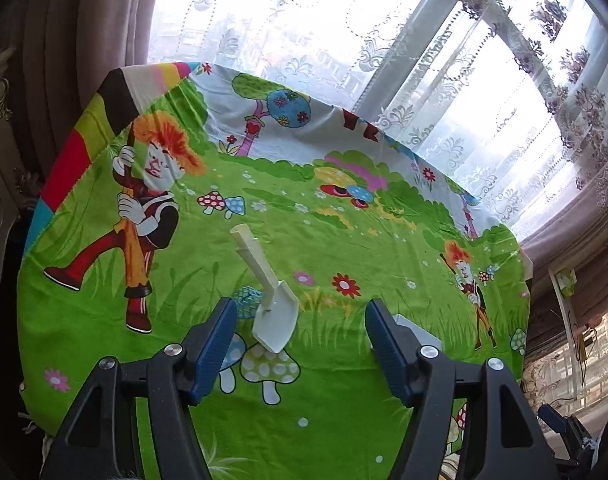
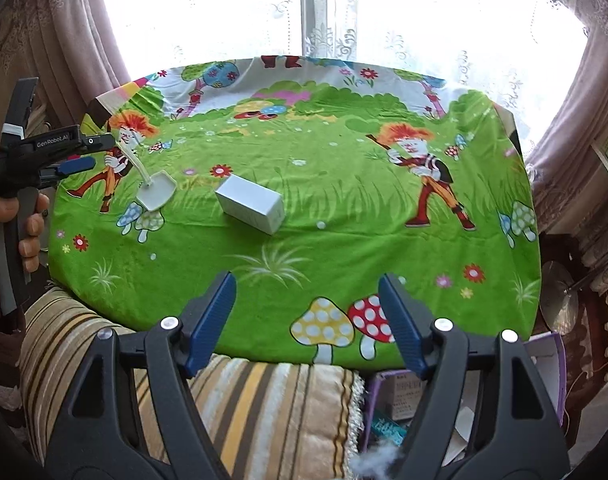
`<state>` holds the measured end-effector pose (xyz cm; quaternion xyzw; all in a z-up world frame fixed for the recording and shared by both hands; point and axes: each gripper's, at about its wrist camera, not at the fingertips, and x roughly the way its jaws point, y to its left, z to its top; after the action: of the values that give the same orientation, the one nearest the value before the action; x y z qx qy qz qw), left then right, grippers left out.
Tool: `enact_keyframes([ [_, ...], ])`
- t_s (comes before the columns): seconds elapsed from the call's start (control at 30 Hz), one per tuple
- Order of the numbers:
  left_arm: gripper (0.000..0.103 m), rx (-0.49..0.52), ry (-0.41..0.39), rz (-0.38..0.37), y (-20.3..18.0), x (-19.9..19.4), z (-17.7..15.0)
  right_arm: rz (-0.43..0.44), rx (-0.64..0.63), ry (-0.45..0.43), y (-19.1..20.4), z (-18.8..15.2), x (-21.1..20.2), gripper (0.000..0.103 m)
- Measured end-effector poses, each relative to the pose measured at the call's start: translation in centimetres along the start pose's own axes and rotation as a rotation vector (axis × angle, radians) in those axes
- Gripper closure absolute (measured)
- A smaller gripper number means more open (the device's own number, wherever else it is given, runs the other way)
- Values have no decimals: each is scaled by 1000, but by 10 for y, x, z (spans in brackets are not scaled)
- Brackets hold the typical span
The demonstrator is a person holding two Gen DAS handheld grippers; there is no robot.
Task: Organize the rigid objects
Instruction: 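Move both open tools back over the bed toward the last objects, then grasp the long-handled white holder with left tool while right tool grasps the white box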
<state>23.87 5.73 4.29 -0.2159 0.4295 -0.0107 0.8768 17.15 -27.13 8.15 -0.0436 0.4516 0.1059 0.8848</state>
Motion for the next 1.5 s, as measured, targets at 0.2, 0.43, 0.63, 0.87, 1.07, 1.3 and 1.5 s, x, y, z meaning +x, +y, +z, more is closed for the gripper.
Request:
enact_keyframes([
  [0.2, 36, -39, 42, 22, 23, 28, -5, 41, -22, 27, 22, 27, 28, 25],
  [0.43, 36, -9, 61, 25, 26, 56, -8, 34, -107, 105, 42, 38, 74, 23],
  [0.63, 36, 43, 73, 28, 24, 76, -10, 46, -154, 145, 51, 44, 107, 23],
  [0.87, 36, 83, 107, 37, 21, 98, -14, 42, -257, 168, 67, 53, 141, 23],
  [1.07, 57, 103, 127, 33, 22, 110, -19, 52, -290, 201, 75, 58, 167, 23],
  [1.3, 64, 94, 127, 7, 24, 109, -21, 32, -295, 183, 77, 65, 181, 17],
  [1.5, 64, 78, 124, -3, 26, 107, -23, 44, -288, 183, 76, 67, 181, 17],
])
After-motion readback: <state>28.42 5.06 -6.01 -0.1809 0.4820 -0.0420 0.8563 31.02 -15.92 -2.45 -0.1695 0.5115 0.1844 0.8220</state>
